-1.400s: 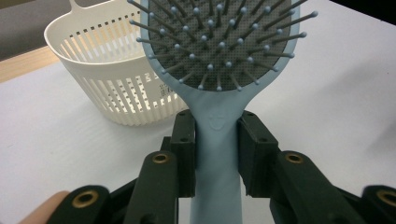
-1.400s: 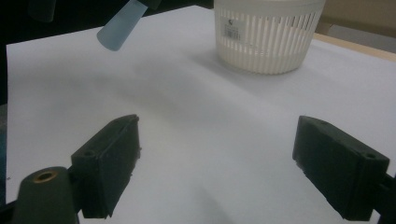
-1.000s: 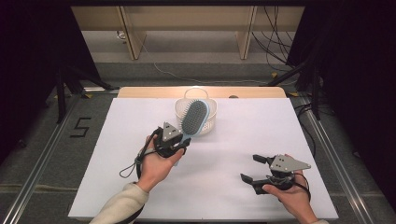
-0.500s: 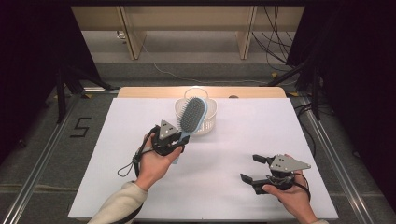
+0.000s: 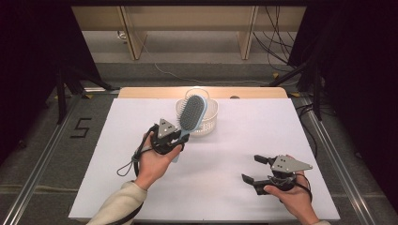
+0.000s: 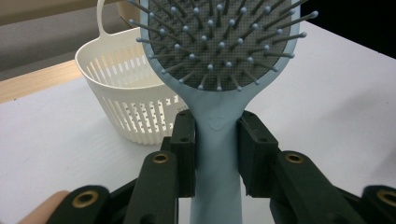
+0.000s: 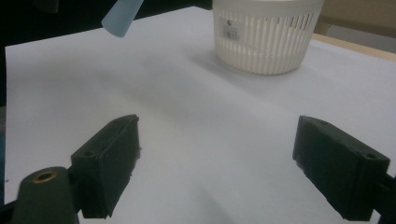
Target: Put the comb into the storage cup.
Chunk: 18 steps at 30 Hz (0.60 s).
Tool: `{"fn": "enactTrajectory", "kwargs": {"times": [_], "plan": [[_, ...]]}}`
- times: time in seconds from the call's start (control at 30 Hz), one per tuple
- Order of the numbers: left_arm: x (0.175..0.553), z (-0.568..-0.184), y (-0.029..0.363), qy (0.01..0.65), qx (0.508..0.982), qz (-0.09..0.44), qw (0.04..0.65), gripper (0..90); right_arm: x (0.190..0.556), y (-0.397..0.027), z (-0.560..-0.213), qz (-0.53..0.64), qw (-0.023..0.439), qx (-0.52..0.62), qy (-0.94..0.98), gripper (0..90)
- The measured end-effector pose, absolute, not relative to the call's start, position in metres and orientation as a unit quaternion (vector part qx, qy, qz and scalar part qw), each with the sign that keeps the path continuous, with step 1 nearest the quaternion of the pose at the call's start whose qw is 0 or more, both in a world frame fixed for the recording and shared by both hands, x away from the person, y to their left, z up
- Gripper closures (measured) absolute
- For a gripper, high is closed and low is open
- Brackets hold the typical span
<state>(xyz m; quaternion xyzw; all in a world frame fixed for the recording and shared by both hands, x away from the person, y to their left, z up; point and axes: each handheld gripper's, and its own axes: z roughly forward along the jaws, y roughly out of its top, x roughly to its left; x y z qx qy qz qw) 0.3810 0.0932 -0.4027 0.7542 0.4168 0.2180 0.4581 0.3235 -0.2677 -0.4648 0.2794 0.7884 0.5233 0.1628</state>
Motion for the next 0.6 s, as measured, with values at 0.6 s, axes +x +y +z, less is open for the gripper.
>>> {"fn": "enactTrajectory", "kwargs": {"times": [0.6], "plan": [[0.3849,-0.3998,0.0941,0.409,0.757,0.23,0.454,69.9,0.3239,-0.2685,-0.4648,0.521,0.167,0.281,0.788,15.6]]}}
